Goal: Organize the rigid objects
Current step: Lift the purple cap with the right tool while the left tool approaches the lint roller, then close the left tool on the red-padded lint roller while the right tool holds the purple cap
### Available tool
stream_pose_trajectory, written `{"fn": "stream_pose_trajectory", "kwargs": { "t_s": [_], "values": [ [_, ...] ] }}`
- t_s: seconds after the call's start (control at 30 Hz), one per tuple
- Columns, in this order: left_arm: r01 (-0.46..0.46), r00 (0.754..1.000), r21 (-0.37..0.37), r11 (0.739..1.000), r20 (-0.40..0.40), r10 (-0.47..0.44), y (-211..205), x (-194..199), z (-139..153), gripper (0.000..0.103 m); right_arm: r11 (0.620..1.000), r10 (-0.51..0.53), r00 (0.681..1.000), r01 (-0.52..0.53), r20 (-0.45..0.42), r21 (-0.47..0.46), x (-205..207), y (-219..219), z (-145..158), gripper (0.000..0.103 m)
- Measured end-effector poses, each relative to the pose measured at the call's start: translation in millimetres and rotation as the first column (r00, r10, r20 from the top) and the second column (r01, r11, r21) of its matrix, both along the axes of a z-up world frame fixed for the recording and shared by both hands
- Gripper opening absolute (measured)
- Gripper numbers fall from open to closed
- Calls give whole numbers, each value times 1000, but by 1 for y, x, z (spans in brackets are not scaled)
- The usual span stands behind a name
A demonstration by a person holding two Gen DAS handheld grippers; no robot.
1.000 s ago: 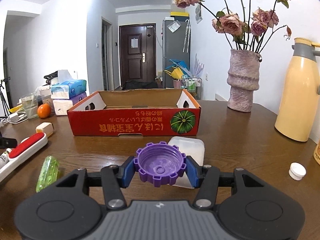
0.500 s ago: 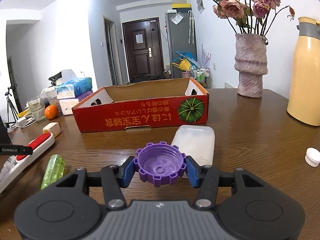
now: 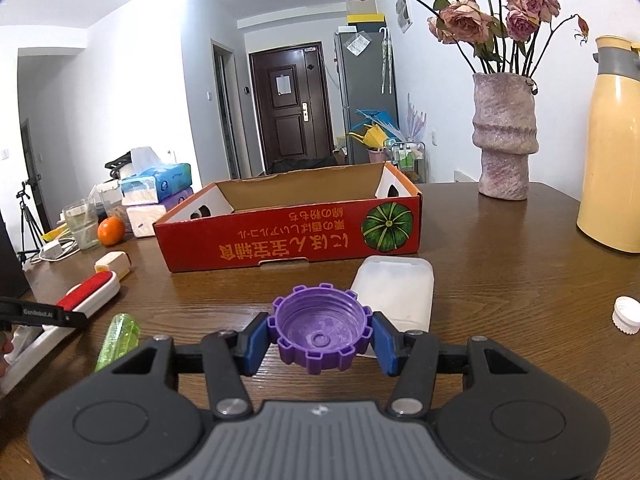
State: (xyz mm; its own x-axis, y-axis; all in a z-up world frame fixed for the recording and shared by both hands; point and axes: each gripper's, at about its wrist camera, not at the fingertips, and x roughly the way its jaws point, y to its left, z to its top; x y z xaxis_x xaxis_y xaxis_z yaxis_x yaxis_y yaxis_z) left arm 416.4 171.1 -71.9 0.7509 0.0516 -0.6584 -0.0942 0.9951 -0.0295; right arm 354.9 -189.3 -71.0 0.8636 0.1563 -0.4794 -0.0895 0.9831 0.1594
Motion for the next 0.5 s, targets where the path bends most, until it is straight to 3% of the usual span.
{"fn": "stream_pose_trajectory", "kwargs": {
  "t_s": [0.5],
  "values": [
    [-15, 997, 14, 1000, 74, 14, -28, -22, 11, 59, 1000, 18, 1000, -18, 21, -2, -6, 3, 2, 53]
  ]
}}
